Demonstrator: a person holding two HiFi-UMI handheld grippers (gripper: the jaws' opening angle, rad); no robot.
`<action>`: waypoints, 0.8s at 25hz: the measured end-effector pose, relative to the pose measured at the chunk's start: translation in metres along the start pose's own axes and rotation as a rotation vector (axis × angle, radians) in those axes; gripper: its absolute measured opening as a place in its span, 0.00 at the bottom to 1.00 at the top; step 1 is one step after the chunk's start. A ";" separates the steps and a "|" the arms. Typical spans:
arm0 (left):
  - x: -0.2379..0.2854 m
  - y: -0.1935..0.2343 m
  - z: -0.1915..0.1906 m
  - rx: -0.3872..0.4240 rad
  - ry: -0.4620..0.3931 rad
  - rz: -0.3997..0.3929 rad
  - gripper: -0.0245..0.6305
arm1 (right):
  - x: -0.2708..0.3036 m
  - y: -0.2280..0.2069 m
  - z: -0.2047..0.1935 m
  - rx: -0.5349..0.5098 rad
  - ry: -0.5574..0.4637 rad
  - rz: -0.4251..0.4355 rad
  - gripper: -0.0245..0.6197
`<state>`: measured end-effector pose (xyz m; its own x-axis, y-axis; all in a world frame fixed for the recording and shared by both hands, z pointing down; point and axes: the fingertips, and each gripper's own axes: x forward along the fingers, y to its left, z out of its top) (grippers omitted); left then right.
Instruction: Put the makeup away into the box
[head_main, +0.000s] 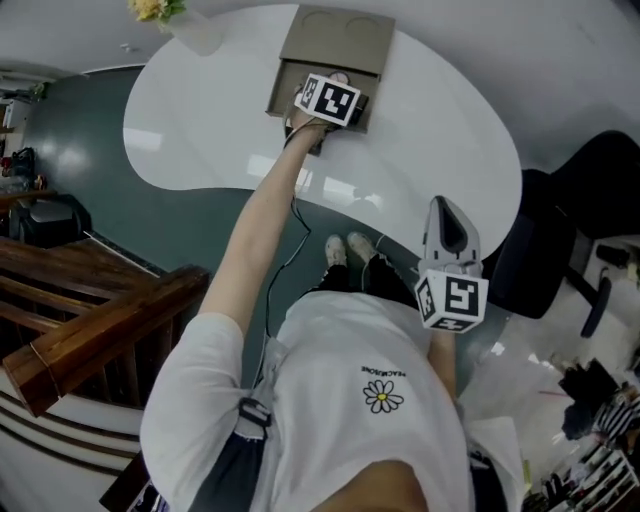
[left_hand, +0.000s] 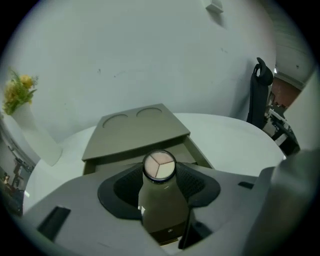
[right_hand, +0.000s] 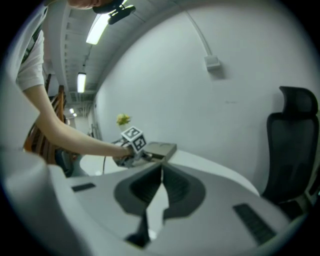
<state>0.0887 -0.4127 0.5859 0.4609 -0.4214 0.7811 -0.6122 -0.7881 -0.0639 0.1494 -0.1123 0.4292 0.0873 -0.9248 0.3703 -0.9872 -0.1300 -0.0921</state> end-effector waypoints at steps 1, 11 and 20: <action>0.006 -0.004 -0.001 0.001 0.028 -0.046 0.37 | 0.000 -0.002 -0.001 0.004 0.002 -0.006 0.09; 0.023 -0.006 -0.034 0.002 0.241 -0.107 0.38 | 0.003 -0.020 -0.004 0.046 -0.003 -0.033 0.09; 0.014 -0.009 -0.019 0.009 0.169 -0.093 0.40 | 0.001 -0.007 0.003 0.021 -0.022 0.006 0.09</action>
<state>0.0892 -0.4030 0.6094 0.4003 -0.2658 0.8770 -0.5660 -0.8244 0.0085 0.1571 -0.1132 0.4272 0.0840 -0.9334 0.3489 -0.9848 -0.1312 -0.1138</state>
